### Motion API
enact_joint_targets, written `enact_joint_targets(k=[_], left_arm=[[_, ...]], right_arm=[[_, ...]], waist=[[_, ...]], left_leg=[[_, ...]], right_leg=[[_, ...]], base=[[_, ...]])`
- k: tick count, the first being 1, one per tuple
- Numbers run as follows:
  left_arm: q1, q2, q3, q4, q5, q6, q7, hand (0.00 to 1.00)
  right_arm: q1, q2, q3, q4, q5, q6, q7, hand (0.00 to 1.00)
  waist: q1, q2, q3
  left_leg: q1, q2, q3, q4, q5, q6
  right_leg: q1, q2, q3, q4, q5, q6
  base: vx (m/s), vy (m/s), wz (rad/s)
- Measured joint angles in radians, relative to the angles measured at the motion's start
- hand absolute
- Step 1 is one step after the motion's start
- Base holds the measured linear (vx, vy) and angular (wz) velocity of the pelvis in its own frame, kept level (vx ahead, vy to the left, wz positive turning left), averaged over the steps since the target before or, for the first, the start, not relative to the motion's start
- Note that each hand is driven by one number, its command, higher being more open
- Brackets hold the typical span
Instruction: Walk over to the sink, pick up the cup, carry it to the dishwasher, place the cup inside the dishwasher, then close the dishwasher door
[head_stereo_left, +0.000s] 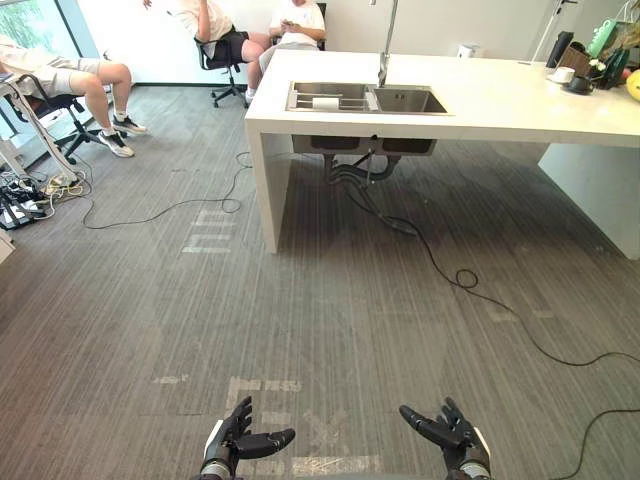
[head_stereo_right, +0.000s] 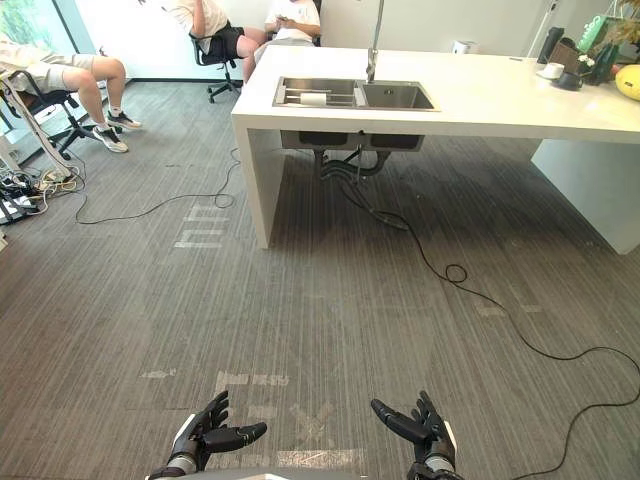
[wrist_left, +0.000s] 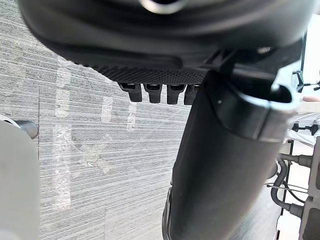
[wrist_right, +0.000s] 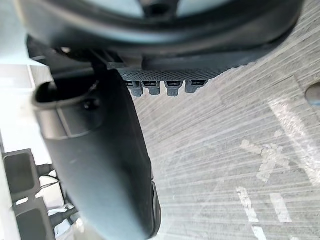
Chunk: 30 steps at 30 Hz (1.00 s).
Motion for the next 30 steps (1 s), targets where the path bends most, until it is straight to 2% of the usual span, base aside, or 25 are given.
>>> enact_joint_targets(k=[8, 30], left_arm=[[-0.006, -0.016, 0.000, 0.000, -0.003, -0.003, 0.002, 1.00], [0.008, -0.012, 0.010, -0.034, -0.047, -0.014, 0.023, 1.00]], right_arm=[[0.004, -0.001, -0.008, 0.001, 0.000, 0.000, 0.002, 1.00], [0.005, -0.018, -0.007, -0.024, -0.009, 0.000, 0.005, 1.00]], waist=[[-0.006, 0.015, 0.009], [-0.002, 0.013, 0.021]], left_leg=[[0.007, 0.009, 0.020, 0.000, 0.000, 0.000], [0.008, 0.012, 0.016, 0.000, -0.001, -0.001]], right_leg=[[0.001, 0.011, 0.020, -0.005, 0.004, -0.006], [0.001, 0.013, 0.020, -0.004, 0.003, -0.008]], base=[[-0.02, -0.027, -0.07], [-0.01, -0.005, -0.01]])
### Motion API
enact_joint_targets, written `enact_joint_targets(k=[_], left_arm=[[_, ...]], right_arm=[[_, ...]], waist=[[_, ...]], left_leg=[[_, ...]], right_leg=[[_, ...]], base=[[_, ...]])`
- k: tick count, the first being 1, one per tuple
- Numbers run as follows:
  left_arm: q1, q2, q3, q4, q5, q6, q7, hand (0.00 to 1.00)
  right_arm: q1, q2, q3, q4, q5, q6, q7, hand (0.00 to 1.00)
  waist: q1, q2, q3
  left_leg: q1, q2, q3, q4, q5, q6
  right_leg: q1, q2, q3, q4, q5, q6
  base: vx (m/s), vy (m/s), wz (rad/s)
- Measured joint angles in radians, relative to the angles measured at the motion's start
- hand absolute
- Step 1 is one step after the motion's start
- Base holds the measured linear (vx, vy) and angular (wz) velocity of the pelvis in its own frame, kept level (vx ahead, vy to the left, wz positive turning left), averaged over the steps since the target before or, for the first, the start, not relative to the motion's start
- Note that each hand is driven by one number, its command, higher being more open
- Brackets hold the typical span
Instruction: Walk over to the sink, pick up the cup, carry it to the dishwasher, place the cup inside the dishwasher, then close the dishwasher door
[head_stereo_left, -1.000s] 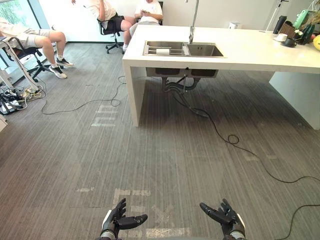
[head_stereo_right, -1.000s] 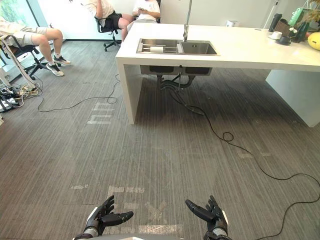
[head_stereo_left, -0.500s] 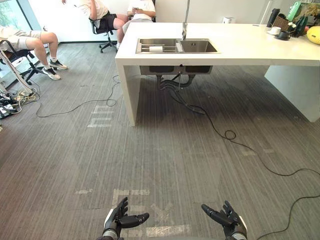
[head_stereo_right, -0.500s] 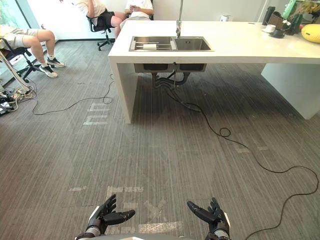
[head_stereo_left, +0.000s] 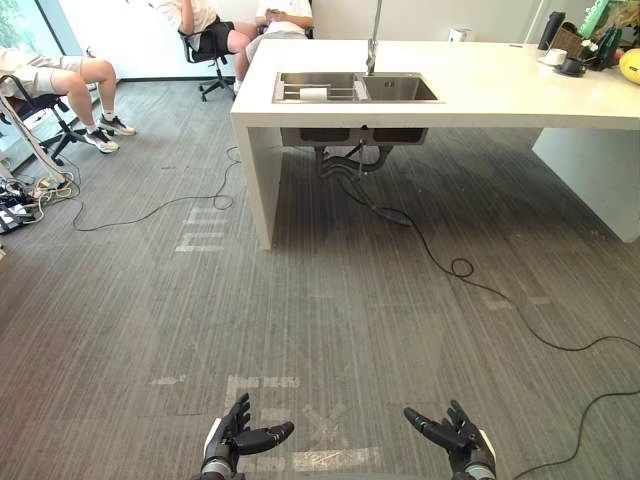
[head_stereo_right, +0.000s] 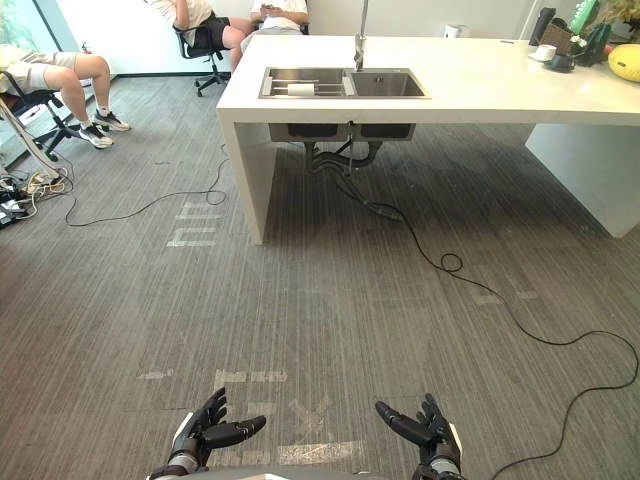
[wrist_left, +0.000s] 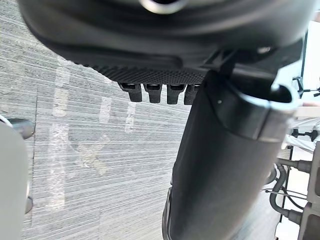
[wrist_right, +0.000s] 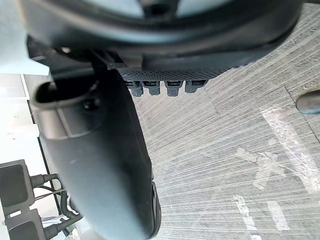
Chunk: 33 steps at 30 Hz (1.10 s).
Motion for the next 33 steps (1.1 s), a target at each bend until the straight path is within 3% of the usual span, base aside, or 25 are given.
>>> enact_joint_targets(k=[13, 16, 19, 22, 24, 26, 27, 30, 32, 33], left_arm=[[0.025, 0.008, 0.043, -0.112, -0.001, -0.012, 0.000, 1.00], [0.035, 0.008, 0.042, -0.135, -0.001, -0.012, -0.002, 1.00], [0.037, 0.007, 0.042, -0.137, -0.001, -0.012, -0.003, 1.00], [0.039, 0.006, 0.040, -0.146, -0.003, -0.010, -0.003, 1.00], [0.041, 0.007, 0.040, -0.171, -0.010, -0.009, -0.002, 1.00], [0.053, 0.017, 0.040, -0.211, -0.021, -0.007, 0.002, 1.00], [0.054, 0.017, 0.040, -0.212, -0.021, -0.005, 0.003, 1.00], [0.051, 0.031, 0.040, -0.214, -0.038, 0.009, 0.010, 1.00], [0.043, 0.053, 0.042, -0.216, -0.039, 0.009, 0.010, 1.00], [0.043, 0.068, 0.043, -0.215, -0.038, 0.009, 0.010, 1.00]], right_arm=[[0.013, -0.028, -0.009, -0.099, -0.026, 0.000, 0.030, 1.00], [0.013, -0.033, -0.009, -0.110, -0.026, 0.000, 0.036, 1.00], [0.014, -0.042, -0.010, -0.119, -0.026, 0.000, 0.036, 1.00], [0.014, -0.057, -0.007, -0.122, -0.026, 0.005, 0.036, 1.00], [0.013, -0.060, -0.007, -0.124, -0.026, 0.008, 0.035, 1.00], [0.015, -0.064, 0.005, -0.131, -0.026, 0.014, 0.036, 1.00], [0.019, -0.067, 0.005, -0.131, -0.026, 0.016, 0.037, 1.00], [0.026, -0.074, 0.012, -0.131, -0.026, 0.019, 0.051, 1.00], [0.025, -0.075, 0.023, -0.130, -0.025, 0.019, 0.073, 1.00], [0.029, -0.074, 0.037, -0.130, -0.024, 0.019, 0.081, 1.00]], waist=[[0.002, -0.002, 0.002], [0.004, -0.003, 0.005], [0.005, -0.003, 0.011], [0.006, -0.008, 0.026], [0.007, 0.000, 0.037], [0.008, -0.019, 0.064], [0.008, -0.018, 0.069], [0.004, -0.019, 0.083], [0.005, -0.010, 0.100], [0.005, -0.010, 0.108]], left_leg=[[0.001, 0.000, -0.007, 0.008, -0.008, 0.005], [-0.013, 0.001, 0.002, 0.051, -0.039, 0.007], [-0.064, 0.002, 0.005, 0.164, -0.108, 0.022], [-0.124, 0.002, 0.005, 0.328, -0.211, 0.050], [-0.130, 0.002, 0.005, 0.377, -0.241, 0.060], [-0.104, -0.020, 0.001, 0.422, -0.279, 0.077], [-0.093, -0.021, -0.001, 0.429, -0.290, 0.078], [-0.055, -0.006, -0.016, 0.440, -0.317, 0.070], [-0.037, 0.041, -0.029, 0.454, -0.341, 0.045], [-0.025, 0.066, -0.043, 0.460, -0.356, 0.023]], right_leg=[[-0.020, -0.008, -0.006, 0.052, -0.032, 0.000], [-0.032, -0.015, 0.004, 0.087, -0.053, 0.003], [-0.085, -0.046, 0.009, 0.207, -0.118, 0.016], [-0.173, -0.099, 0.005, 0.433, -0.202, 0.055], [-0.237, -0.133, -0.003, 0.599, -0.208, 0.056], [-0.339, -0.207, -0.004, 0.856, -0.196, 0.041], [-0.349, -0.215, -0.002, 0.888, -0.206, 0.046], [-0.382, -0.211, -0.031, 0.808, -0.234, 0.058], [-0.403, -0.155, -0.050, 0.632, -0.222, 0.071], [-0.405, -0.124, -0.048, 0.518, -0.185, 0.074]], base=[[0.00, 0.000, 0.01], [0.03, 0.013, -0.09], [0.04, 0.049, -0.02], [0.04, 0.088, 0.03], [0.03, 0.087, 0.03], [0.06, 0.076, 0.05], [0.09, 0.037, 0.06], [0.16, 0.014, 0.14], [0.22, -0.083, 0.17], [0.25, -0.131, 0.22]])
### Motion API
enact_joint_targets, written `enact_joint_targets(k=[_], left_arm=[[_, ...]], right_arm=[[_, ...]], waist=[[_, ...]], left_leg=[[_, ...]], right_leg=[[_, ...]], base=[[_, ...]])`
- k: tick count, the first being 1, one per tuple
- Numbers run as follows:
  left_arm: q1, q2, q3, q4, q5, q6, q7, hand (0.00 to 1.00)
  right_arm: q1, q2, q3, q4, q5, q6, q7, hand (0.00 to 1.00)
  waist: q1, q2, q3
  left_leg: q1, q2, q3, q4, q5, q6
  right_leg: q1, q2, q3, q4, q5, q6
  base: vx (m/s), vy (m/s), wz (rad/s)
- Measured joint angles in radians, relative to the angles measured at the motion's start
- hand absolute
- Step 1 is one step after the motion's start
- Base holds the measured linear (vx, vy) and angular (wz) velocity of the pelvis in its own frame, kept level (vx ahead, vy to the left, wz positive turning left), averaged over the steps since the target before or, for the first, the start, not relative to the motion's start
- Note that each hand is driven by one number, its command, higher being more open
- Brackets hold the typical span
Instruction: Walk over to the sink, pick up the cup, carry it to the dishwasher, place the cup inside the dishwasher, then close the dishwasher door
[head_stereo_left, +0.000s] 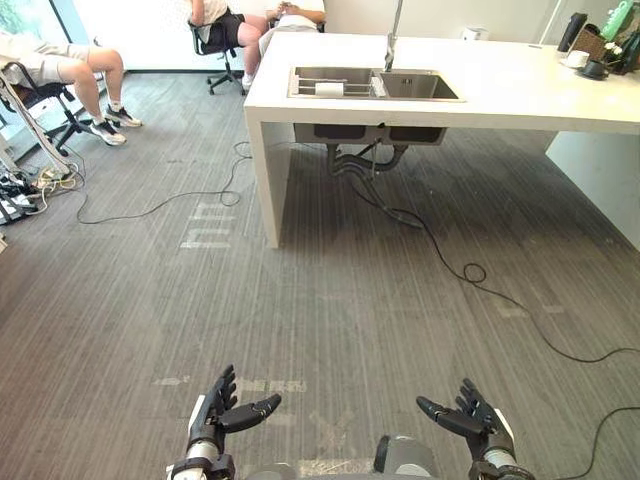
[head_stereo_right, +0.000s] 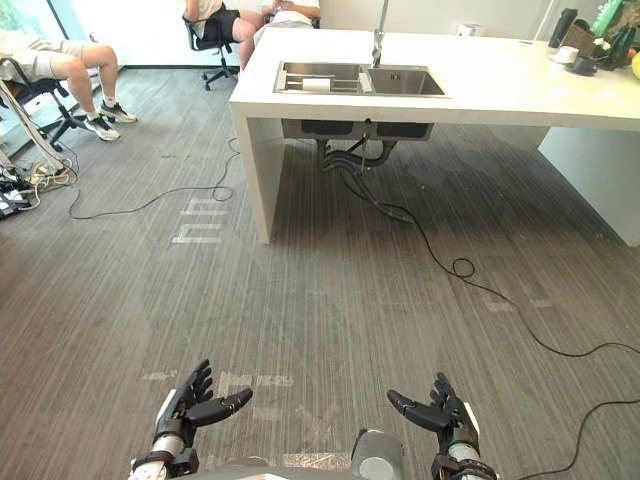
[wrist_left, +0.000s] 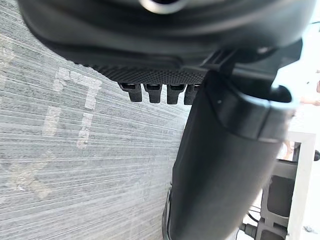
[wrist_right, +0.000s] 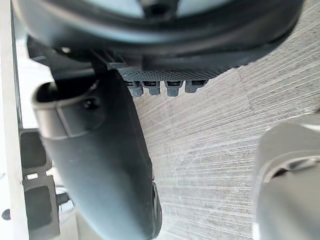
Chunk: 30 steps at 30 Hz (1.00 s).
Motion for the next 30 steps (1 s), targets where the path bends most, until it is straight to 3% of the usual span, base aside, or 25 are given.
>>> enact_joint_targets(k=[3, 5, 6, 7, 8, 9, 10, 11, 12, 13, 15, 18, 19, 21, 22, 23, 24, 25, 26, 27, 28, 29, 30], left_arm=[[0.005, 0.021, 0.000, 0.000, 0.001, -0.003, -0.002, 1.00], [0.012, 0.008, -0.005, 0.000, 0.002, -0.002, -0.002, 1.00], [0.013, -0.014, -0.008, 0.002, 0.002, -0.002, -0.002, 1.00], [0.017, -0.033, -0.007, 0.004, 0.002, -0.002, -0.002, 1.00], [0.016, -0.060, -0.012, 0.010, 0.005, -0.004, -0.009, 1.00], [0.008, -0.083, -0.013, 0.012, 0.020, -0.004, -0.017, 1.00], [0.010, -0.092, -0.014, 0.013, 0.021, -0.004, -0.018, 1.00], [0.012, -0.101, -0.014, 0.014, 0.023, -0.004, -0.021, 1.00], [0.012, -0.101, -0.013, 0.014, 0.023, -0.005, -0.024, 1.00], [0.013, -0.095, -0.010, 0.013, 0.023, -0.007, -0.034, 1.00], [0.013, -0.093, -0.011, 0.001, 0.019, -0.010, -0.038, 1.00], [0.013, -0.092, -0.010, -0.037, 0.002, -0.021, -0.044, 1.00], [0.012, -0.094, -0.010, -0.043, -0.007, -0.021, -0.043, 1.00], [0.017, -0.094, -0.019, -0.054, -0.026, -0.020, -0.041, 1.00], [0.016, -0.093, -0.024, -0.054, -0.032, -0.019, -0.038, 1.00], [0.017, -0.088, -0.030, -0.054, -0.045, -0.011, -0.034, 1.00], [0.011, -0.086, -0.031, -0.057, -0.050, -0.006, -0.033, 1.00], [-0.002, -0.087, -0.033, -0.062, -0.050, 0.001, -0.034, 1.00], [-0.006, -0.085, -0.032, -0.060, -0.050, 0.003, -0.033, 1.00], [-0.017, -0.088, -0.032, -0.058, -0.050, 0.006, -0.031, 1.00], [-0.016, -0.085, -0.030, -0.058, -0.050, 0.004, -0.030, 1.00], [-0.013, -0.077, -0.030, -0.058, -0.048, 0.004, -0.016, 1.00], [-0.003, -0.074, -0.027, -0.060, -0.048, 0.004, 0.005, 1.00]], right_arm=[[0.017, 0.006, 0.003, -0.005, 0.001, -0.001, 0.014, 1.00], [0.031, 0.006, 0.000, -0.009, 0.010, 0.000, 0.013, 1.00], [0.043, 0.002, -0.001, -0.015, 0.011, 0.000, 0.009, 1.00], [0.045, -0.002, -0.001, -0.015, 0.011, 0.001, 0.005, 1.00], [0.037, -0.007, -0.009, -0.014, 0.011, 0.002, -0.007, 1.00], [0.026, -0.010, -0.012, -0.013, 0.011, 0.004, -0.014, 1.00], [0.023, -0.012, -0.012, -0.013, 0.011, 0.005, -0.014, 1.00], [0.022, -0.015, -0.013, -0.013, 0.010, 0.011, -0.017, 1.00], [0.019, -0.015, -0.012, -0.013, 0.010, 0.015, -0.020, 1.00], [0.014, -0.014, -0.011, -0.014, 0.010, 0.020, -0.023, 1.00], [0.011, -0.024, -0.015, -0.031, 0.011, 0.020, -0.026, 1.00], [-0.018, -0.040, -0.031, -0.054, 0.011, 0.021, -0.032, 1.00], [-0.032, -0.039, -0.039, -0.050, 0.011, 0.022, -0.040, 1.00], [-0.040, -0.036, -0.035, -0.048, 0.011, 0.022, -0.050, 1.00], [-0.039, -0.034, -0.030, -0.047, 0.011, 0.022, -0.052, 1.00], [-0.028, -0.019, -0.019, -0.044, 0.010, 0.026, -0.062, 1.00], [-0.024, -0.013, -0.009, -0.043, 0.010, 0.027, -0.064, 1.00], [-0.023, -0.013, -0.002, -0.033, 0.010, 0.033, -0.064, 1.00], [-0.025, -0.013, 0.004, -0.020, 0.010, 0.034, -0.063, 1.00], [-0.027, -0.011, 0.012, 0.005, 0.005, 0.042, -0.059, 1.00], [-0.025, -0.007, 0.022, 0.013, 0.002, 0.044, -0.059, 1.00], [-0.026, -0.002, 0.046, 0.029, -0.002, 0.046, -0.059, 1.00], [-0.026, 0.001, 0.067, 0.032, -0.008, 0.046, -0.050, 1.00]], waist=[[0.008, -0.035, 0.006], [0.006, -0.027, -0.007], [-0.001, -0.011, -0.029], [-0.002, 0.001, -0.047], [-0.002, 0.025, -0.061], [-0.011, 0.043, -0.067], [-0.015, 0.051, -0.069], [-0.018, 0.061, -0.061], [-0.015, 0.064, -0.057], [-0.010, 0.049, -0.044], [-0.001, 0.037, -0.043], [0.007, 0.032, -0.036], [0.014, 0.032, -0.025], [0.031, 0.034, -0.016], [0.034, 0.036, -0.014], [0.041, 0.019, -0.023], [0.037, -0.002, -0.032], [0.031, -0.027, -0.034], [0.027, -0.036, -0.039], [0.024, -0.050, -0.034], [0.026, -0.055, -0.034], [0.027, -0.068, -0.027], [0.025, -0.067, -0.028]], left_leg=[[0.057, 0.030, -0.024, 0.028, -0.068, -0.056], [0.101, 0.062, -0.035, 0.044, -0.133, -0.079], [0.120, 0.089, -0.041, 0.035, -0.158, -0.095], [0.133, 0.104, -0.037, 0.031, -0.160, -0.100], [0.093, 0.137, -0.033, 0.127, -0.137, -0.068], [0.011, 0.183, -0.019, 0.302, -0.074, -0.037], [-0.026, 0.213, -0.009, 0.393, -0.023, -0.029], [-0.100, 0.271, -0.007, 0.561, 0.017, -0.024], [-0.134, 0.285, -0.005, 0.626, 0.012, -0.024], [-0.200, 0.271, 0.006, 0.659, -0.003, -0.037], [-0.281, 0.220, 0.052, 0.549, -0.002, -0.040], [-0.407, 0.104, 0.044, 0.215, 0.041, -0.065], [-0.423, 0.071, 0.031, 0.081, 0.100, -0.076], [-0.441, 0.036, 0.018, -0.162, 0.265, -0.081], [-0.445, 0.038, 0.019, -0.167, 0.308, -0.073], [-0.442, 0.032, 0.027, -0.114, 0.406, -0.051], [-0.470, 0.015, 0.035, -0.041, 0.408, -0.025], [-0.507, -0.002, 0.047, 0.069, 0.353, 0.026], [-0.514, -0.012, 0.053, 0.110, 0.308, 0.032], [-0.520, -0.022, 0.059, 0.193, 0.232, 0.053], [-0.509, -0.025, 0.064, 0.215, 0.204, 0.056], [-0.461, -0.034, 0.070, 0.224, 0.156, 0.061], [-0.405, -0.030, 0.070, 0.212, 0.121, 0.061]], right_leg=[[0.005, 0.007, 0.018, -0.125, 0.100, -0.016], [-0.015, 0.009, 0.013, 0.002, 0.143, -0.081], [-0.032, 0.018, -0.004, 0.085, 0.101, -0.134], [-0.036, 0.032, -0.013, 0.107, 0.063, -0.138], [-0.041, 0.048, -0.029, 0.140, 0.002, -0.164], [-0.025, 0.064, -0.042, 0.143, -0.029, -0.165], [-0.002, 0.078, -0.050, 0.129, -0.047, -0.174], [0.065, 0.113, -0.063, 0.080, -0.070, -0.211], [0.106, 0.128, -0.065, 0.045, -0.074, -0.229], [0.210, 0.143, -0.064, -0.042, -0.079, -0.244], [0.296, 0.141, -0.057, -0.135, -0.065, -0.223], [0.372, 0.132, -0.026, -0.210, -0.061, -0.195], [0.394, 0.128, -0.009, -0.216, -0.063, -0.185], [0.467, 0.124, 0.045, -0.216, -0.127, -0.124], [0.486, 0.124, 0.056, -0.210, -0.154, -0.115], [0.511, 0.103, 0.081, -0.185, -0.204, -0.099], [0.510, 0.075, 0.086, -0.158, -0.247, -0.092], [0.510, 0.036, 0.088, -0.115, -0.288, -0.062], [0.502, 0.014, 0.089, -0.062, -0.299, -0.044], [0.413, -0.040, 0.096, 0.171, -0.269, -0.017], [0.376, -0.063, 0.099, 0.274, -0.227, -0.017], [0.331, -0.108, 0.092, 0.430, -0.127, -0.023], [0.301, -0.123, 0.078, 0.495, -0.142, -0.029]], base=[[0.33, -0.236, 0.22], [0.39, -0.311, 0.19], [0.44, -0.308, 0.22], [0.61, -0.324, 0.17], [0.53, -0.265, 0.11], [0.52, -0.276, 0.11], [0.49, -0.294, 0.17], [0.50, -0.272, 0.13], [0.62, -0.283, 0.08], [0.41, -0.160, -0.02], [0.52, -0.158, -0.09], [0.44, -0.056, -0.27], [0.47, 0.029, -0.59], [0.52, 0.096, -0.74], [0.45, 0.168, -0.66], [0.50, 0.215, -0.43], [0.52, 0.233, -0.35], [0.57, 0.221, -0.12], [0.57, 0.207, -0.03], [0.58, 0.206, 0.01], [0.56, 0.221, -0.03], [0.67, 0.235, -0.15], [0.56, 0.184, -0.18]])
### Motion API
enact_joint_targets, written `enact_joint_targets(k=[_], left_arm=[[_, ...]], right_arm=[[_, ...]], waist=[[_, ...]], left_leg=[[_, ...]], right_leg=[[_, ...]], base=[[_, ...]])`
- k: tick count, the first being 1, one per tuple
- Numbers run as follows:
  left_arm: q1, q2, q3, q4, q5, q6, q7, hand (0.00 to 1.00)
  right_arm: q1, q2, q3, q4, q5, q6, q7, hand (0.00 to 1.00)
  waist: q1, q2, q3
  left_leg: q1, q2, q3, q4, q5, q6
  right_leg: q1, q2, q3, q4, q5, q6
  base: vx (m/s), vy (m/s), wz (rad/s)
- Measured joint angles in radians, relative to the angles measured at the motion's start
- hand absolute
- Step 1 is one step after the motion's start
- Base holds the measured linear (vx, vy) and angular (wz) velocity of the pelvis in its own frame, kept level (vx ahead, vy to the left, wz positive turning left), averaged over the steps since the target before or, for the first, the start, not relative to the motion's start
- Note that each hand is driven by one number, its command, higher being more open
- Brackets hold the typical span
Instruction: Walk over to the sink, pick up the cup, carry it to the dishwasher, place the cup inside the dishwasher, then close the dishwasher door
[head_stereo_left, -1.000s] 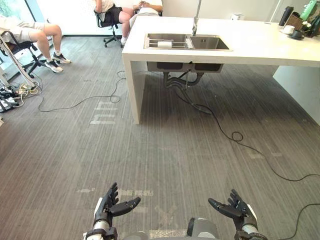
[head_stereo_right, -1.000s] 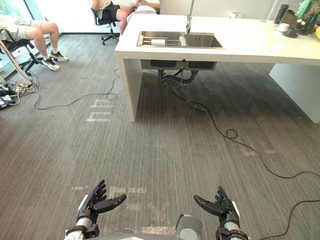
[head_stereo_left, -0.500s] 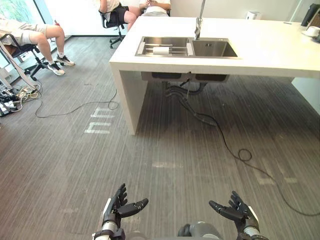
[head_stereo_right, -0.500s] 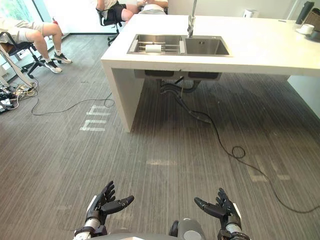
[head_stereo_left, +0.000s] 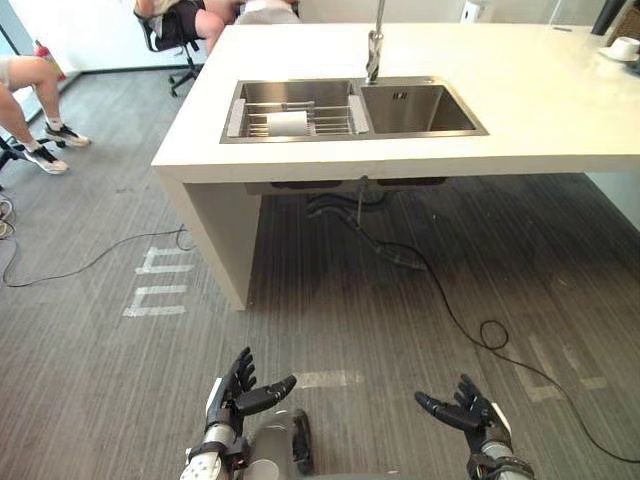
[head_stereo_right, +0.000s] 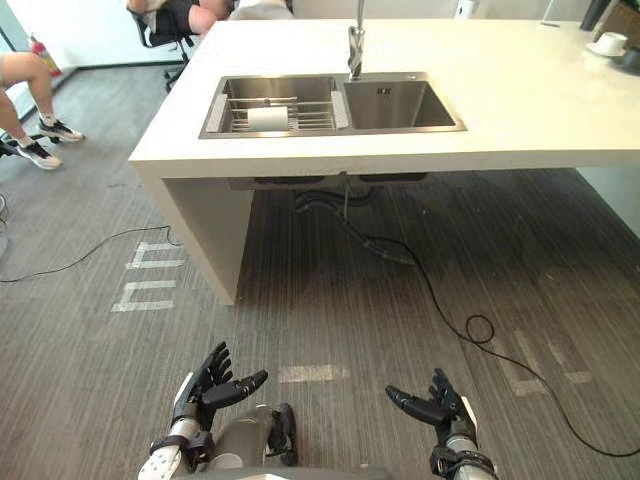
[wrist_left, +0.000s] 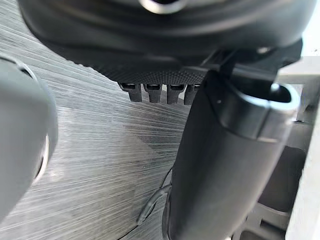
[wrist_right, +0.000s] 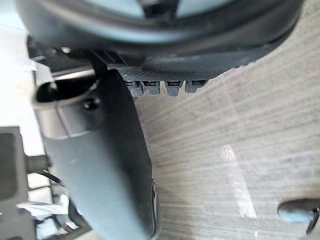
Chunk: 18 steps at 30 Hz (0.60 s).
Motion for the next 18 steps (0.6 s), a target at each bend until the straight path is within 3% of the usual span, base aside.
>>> enact_joint_targets(k=[2, 6, 7, 9, 10, 11, 12, 13, 15, 16, 18], left_arm=[[0.011, 0.010, 0.003, -0.031, -0.001, -0.001, 0.041, 1.00], [-0.008, 0.021, 0.046, -0.213, -0.022, -0.011, 0.083, 1.00], [-0.034, 0.035, 0.049, -0.287, -0.023, -0.024, 0.087, 1.00], [-0.048, 0.042, 0.049, -0.352, -0.023, -0.038, 0.087, 1.00], [-0.037, 0.042, 0.045, -0.416, -0.022, -0.059, 0.090, 1.00], [-0.029, 0.042, 0.044, -0.440, -0.022, -0.069, 0.091, 1.00], [-0.015, 0.042, 0.041, -0.480, -0.022, -0.082, 0.098, 1.00], [-0.011, 0.031, 0.036, -0.491, -0.022, -0.086, 0.106, 1.00], [0.023, -0.008, -0.004, -0.564, -0.033, -0.087, 0.119, 1.00], [0.026, -0.011, -0.024, -0.584, -0.033, -0.087, 0.119, 1.00], [0.037, -0.018, -0.074, -0.679, -0.018, -0.093, 0.120, 1.00]], right_arm=[[0.000, 0.011, 0.028, -0.007, -0.003, 0.000, 0.006, 1.00], [0.015, 0.011, 0.064, -0.042, -0.002, -0.004, 0.018, 1.00], [0.037, 0.011, 0.062, -0.059, -0.001, -0.015, 0.018, 1.00], [0.071, 0.015, 0.055, -0.071, 0.000, -0.021, 0.015, 1.00], [0.113, 0.022, 0.056, -0.103, 0.002, -0.023, 0.013, 1.00], [0.127, 0.026, 0.056, -0.116, 0.002, -0.023, 0.013, 1.00], [0.144, 0.033, 0.056, -0.129, 0.002, -0.023, 0.013, 1.00], [0.144, 0.031, 0.055, -0.133, 0.003, -0.022, 0.013, 1.00], [0.142, 0.028, 0.055, -0.190, 0.009, -0.012, 0.011, 1.00], [0.141, 0.028, 0.054, -0.201, 0.011, -0.006, 0.011, 1.00], [0.110, 0.026, 0.054, -0.206, 0.012, 0.021, 0.012, 1.00]], waist=[[-0.001, 0.004, -0.001], [0.002, 0.026, 0.010], [-0.001, 0.027, 0.011], [-0.004, 0.027, 0.011], [-0.009, 0.027, 0.011], [-0.011, 0.026, 0.009], [-0.009, 0.028, -0.004], [-0.005, 0.043, -0.011], [-0.001, 0.102, -0.046], [-0.004, 0.111, -0.050], [-0.009, 0.120, -0.055]], left_leg=[[0.094, 0.006, -0.007, -0.068, -0.011, -0.007], [0.224, 0.034, -0.062, -0.204, -0.006, -0.035], [0.245, 0.044, -0.109, -0.216, -0.018, -0.050], [0.271, 0.046, -0.152, -0.212, -0.041, -0.071], [0.301, 0.044, -0.184, -0.188, -0.084, -0.089], [0.310, 0.042, -0.193, -0.173, -0.107, -0.098], [0.324, 0.044, -0.205, -0.156, -0.142, -0.118], [0.334, 0.056, -0.208, -0.156, -0.156, -0.128], [0.324, 0.105, -0.179, -0.127, -0.136, -0.150], [0.305, 0.117, -0.168, -0.085, -0.123, -0.145], [0.244, 0.167, -0.120, 0.080, -0.038, -0.126]], right_leg=[[-0.052, 0.023, -0.026, -0.039, -0.042, 0.010], [-0.177, 0.127, -0.083, -0.346, -0.036, 0.017], [-0.232, 0.156, -0.062, -0.482, 0.022, 0.018], [-0.262, 0.170, -0.023, -0.609, 0.119, 0.014], [-0.273, 0.160, 0.008, -0.660, 0.205, 0.005], [-0.273, 0.154, 0.015, -0.655, 0.247, -0.006], [-0.275, 0.149, 0.019, -0.613, 0.333, -0.027], [-0.283, 0.150, 0.016, -0.578, 0.328, -0.032], [-0.288, 0.169, -0.021, -0.528, 0.222, -0.048], [-0.282, 0.168, -0.034, -0.523, 0.210, -0.054], [-0.225, 0.170, -0.076, -0.526, 0.169, -0.064]], base=[[0.52, 0.095, -0.06], [0.37, 0.007, 0.33], [0.30, -0.058, 0.88], [0.35, -0.121, 0.90], [0.42, -0.199, 0.75], [0.57, -0.299, 0.79], [0.42, -0.243, 0.42], [0.49, -0.274, 0.31], [0.43, -0.210, 0.30], [0.40, -0.208, 0.50], [0.38, -0.215, 0.46]])
